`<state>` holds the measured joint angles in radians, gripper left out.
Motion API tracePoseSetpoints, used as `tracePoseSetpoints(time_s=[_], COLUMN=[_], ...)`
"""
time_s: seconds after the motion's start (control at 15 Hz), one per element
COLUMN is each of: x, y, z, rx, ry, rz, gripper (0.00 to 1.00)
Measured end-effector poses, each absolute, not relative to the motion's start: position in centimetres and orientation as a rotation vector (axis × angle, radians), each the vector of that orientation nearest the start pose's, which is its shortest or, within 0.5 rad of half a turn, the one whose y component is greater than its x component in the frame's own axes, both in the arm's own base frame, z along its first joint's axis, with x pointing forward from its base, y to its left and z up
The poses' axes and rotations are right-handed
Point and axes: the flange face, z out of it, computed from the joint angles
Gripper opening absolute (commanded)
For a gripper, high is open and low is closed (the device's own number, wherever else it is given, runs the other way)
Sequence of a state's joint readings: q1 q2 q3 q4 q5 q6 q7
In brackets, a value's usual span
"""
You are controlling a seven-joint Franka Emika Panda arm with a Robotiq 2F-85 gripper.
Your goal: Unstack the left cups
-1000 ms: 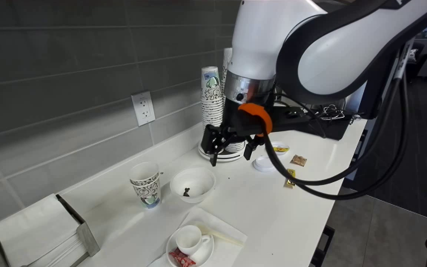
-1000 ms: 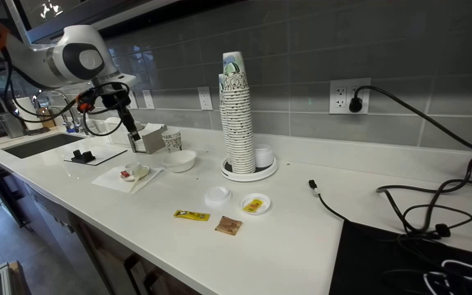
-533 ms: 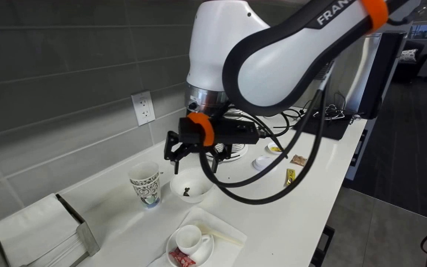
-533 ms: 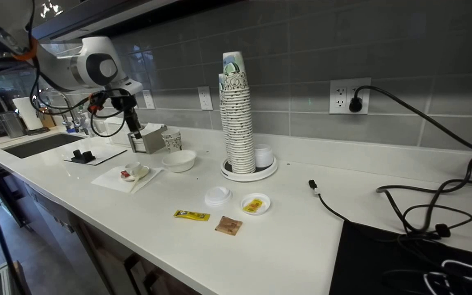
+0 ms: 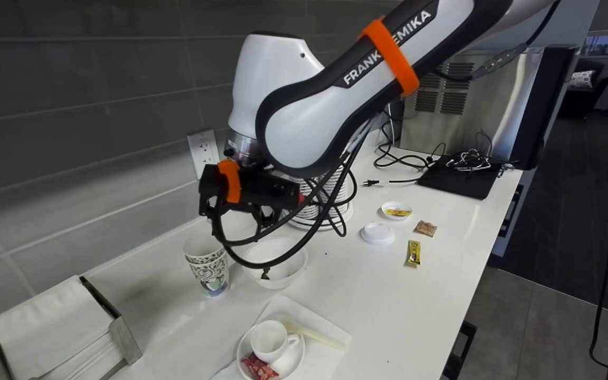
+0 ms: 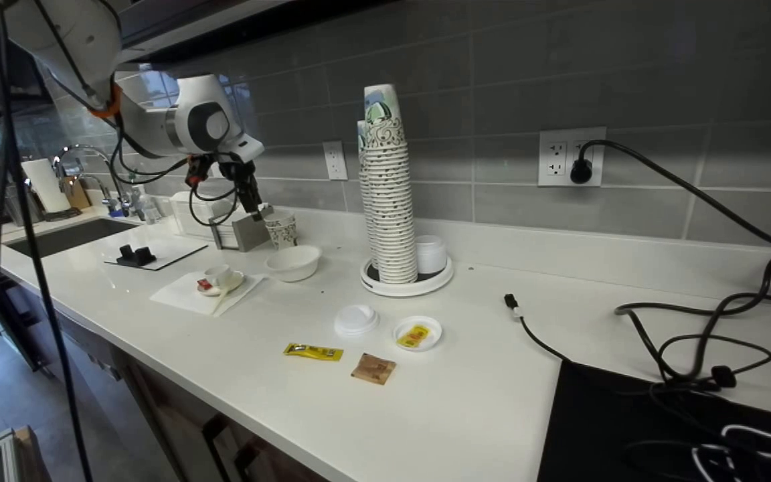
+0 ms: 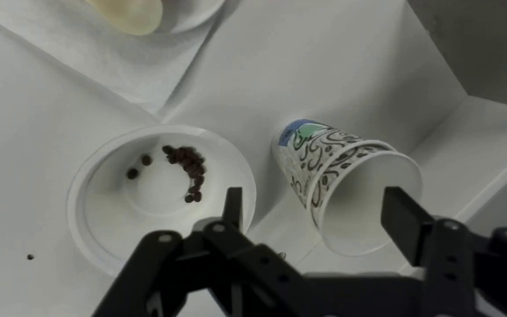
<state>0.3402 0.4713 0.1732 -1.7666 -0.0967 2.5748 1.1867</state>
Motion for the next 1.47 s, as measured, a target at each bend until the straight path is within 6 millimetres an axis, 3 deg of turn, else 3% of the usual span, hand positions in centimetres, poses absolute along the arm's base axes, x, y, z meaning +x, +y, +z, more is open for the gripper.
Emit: tracePoseSetpoints(time_s=[0.27, 0.4, 0.6, 1.0, 1.47], x=[62.8, 63.7, 64.8, 66.0, 66.1], y=[34.3, 34.8, 35.1, 34.9, 35.3], z=[32.1, 31.3, 30.6, 30.7, 30.9], rx=[-2.686, -2.674, -2.66, -2.654, -2.678], ry=[0.914, 0.93, 0.959, 1.011, 1.051], rz=[-0.322, -0.32, -0.331, -0.337, -0.311], gripper=[0.23, 0.14, 0.11, 0.26, 0.28])
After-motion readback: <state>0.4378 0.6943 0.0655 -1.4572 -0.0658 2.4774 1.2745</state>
